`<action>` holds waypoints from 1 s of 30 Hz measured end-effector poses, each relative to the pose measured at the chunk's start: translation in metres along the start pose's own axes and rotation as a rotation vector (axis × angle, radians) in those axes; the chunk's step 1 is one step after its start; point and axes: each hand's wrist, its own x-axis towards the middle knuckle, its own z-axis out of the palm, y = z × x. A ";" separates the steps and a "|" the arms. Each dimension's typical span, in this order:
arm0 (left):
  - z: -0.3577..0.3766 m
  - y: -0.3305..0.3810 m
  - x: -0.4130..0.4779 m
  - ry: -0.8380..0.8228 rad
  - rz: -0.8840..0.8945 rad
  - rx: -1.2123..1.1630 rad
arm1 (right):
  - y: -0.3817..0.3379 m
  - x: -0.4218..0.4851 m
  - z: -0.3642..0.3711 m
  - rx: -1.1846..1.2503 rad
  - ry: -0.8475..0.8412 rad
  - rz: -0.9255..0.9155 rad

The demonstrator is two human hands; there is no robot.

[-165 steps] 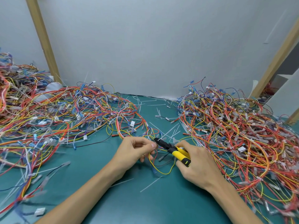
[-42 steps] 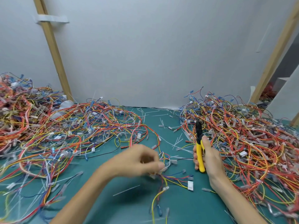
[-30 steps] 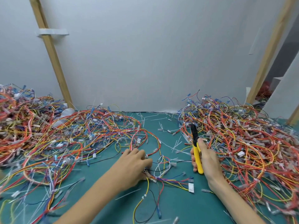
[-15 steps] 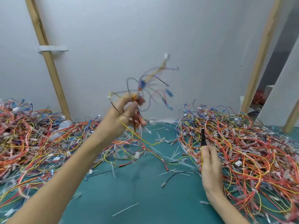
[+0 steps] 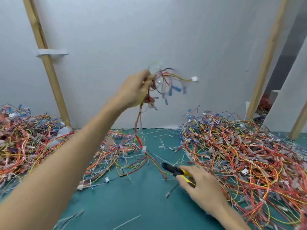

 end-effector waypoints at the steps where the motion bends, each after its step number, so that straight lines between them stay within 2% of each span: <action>1: 0.005 -0.003 -0.001 0.000 -0.041 -0.063 | -0.002 -0.001 -0.001 -0.021 -0.046 -0.057; 4: 0.016 -0.014 -0.005 -0.061 -0.114 -0.290 | -0.011 -0.005 0.003 -0.096 -0.158 -0.181; 6: 0.021 -0.022 -0.009 -0.134 -0.130 -0.354 | -0.015 -0.006 0.006 -0.174 -0.254 -0.222; 8: 0.024 -0.024 -0.015 -0.173 -0.133 -0.375 | -0.017 -0.007 0.008 -0.191 -0.280 -0.236; 10: 0.028 -0.025 -0.022 -0.176 -0.083 -0.278 | -0.016 -0.007 0.007 -0.168 -0.286 -0.224; 13: 0.034 -0.025 -0.031 -0.150 0.014 0.024 | -0.017 -0.007 0.006 -0.139 -0.326 -0.208; 17: 0.042 -0.022 -0.044 -0.087 0.031 -0.025 | -0.027 0.006 -0.004 -0.125 -0.319 -0.200; 19: 0.044 -0.017 -0.047 -0.066 0.048 -0.091 | -0.041 0.022 -0.014 -0.007 -0.258 -0.177; 23: 0.046 -0.001 -0.047 -0.078 0.099 -0.209 | -0.085 0.061 -0.036 0.499 -0.209 -0.066; 25: 0.048 0.007 -0.045 -0.059 0.128 -0.226 | -0.106 0.076 -0.042 0.652 -0.176 0.006; 28: 0.045 0.010 -0.041 -0.033 0.134 -0.214 | -0.124 0.088 -0.043 0.996 -0.032 0.130; 30: 0.040 0.010 -0.040 -0.008 0.141 -0.149 | -0.125 0.092 -0.045 0.970 0.086 0.157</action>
